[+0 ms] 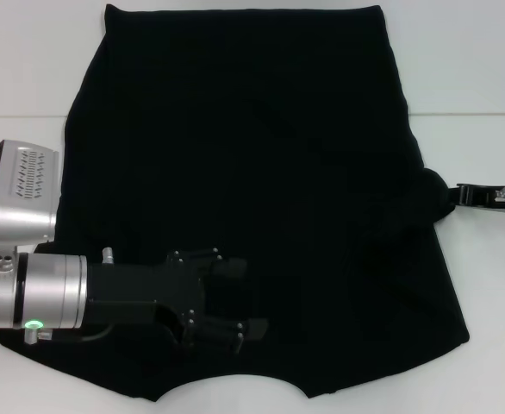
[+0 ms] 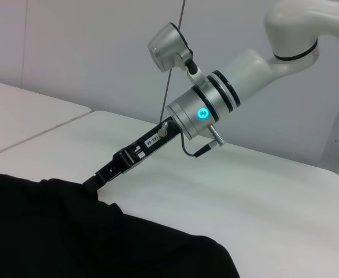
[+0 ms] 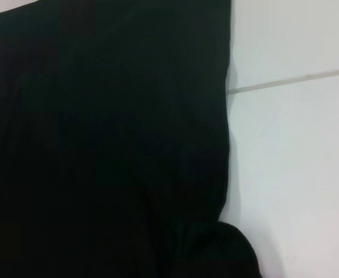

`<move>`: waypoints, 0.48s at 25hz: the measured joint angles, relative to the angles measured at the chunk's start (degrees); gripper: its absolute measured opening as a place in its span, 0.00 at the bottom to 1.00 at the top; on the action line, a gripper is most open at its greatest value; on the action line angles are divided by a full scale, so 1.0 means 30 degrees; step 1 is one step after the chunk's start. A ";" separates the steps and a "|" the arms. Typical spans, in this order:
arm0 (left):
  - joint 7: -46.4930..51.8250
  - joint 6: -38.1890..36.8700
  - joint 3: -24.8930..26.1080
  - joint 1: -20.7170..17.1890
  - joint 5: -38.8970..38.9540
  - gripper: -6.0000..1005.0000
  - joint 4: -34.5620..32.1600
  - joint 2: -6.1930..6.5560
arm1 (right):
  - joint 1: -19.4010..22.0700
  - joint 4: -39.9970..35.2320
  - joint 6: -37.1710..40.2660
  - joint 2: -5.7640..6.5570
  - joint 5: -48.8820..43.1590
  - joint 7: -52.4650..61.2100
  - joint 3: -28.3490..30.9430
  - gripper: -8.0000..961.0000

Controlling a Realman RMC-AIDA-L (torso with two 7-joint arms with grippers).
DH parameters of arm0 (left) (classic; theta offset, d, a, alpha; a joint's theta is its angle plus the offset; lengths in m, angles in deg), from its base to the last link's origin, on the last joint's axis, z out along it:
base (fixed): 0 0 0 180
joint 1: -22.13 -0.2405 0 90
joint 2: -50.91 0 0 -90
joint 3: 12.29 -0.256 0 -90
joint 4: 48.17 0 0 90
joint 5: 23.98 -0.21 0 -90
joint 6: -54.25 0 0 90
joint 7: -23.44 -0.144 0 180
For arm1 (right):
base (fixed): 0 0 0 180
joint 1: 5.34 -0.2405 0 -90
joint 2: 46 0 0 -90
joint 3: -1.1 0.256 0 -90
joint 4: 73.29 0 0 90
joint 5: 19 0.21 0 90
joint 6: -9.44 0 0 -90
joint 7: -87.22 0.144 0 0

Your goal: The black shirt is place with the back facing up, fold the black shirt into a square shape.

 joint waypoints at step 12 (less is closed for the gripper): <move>0.0000 0.0000 0.0000 0.0026 -0.0001 0.94 -0.0067 0.0000 | -0.0114 -0.0082 0.0215 0.0000 0.0000 -0.0111 -0.0015 0.27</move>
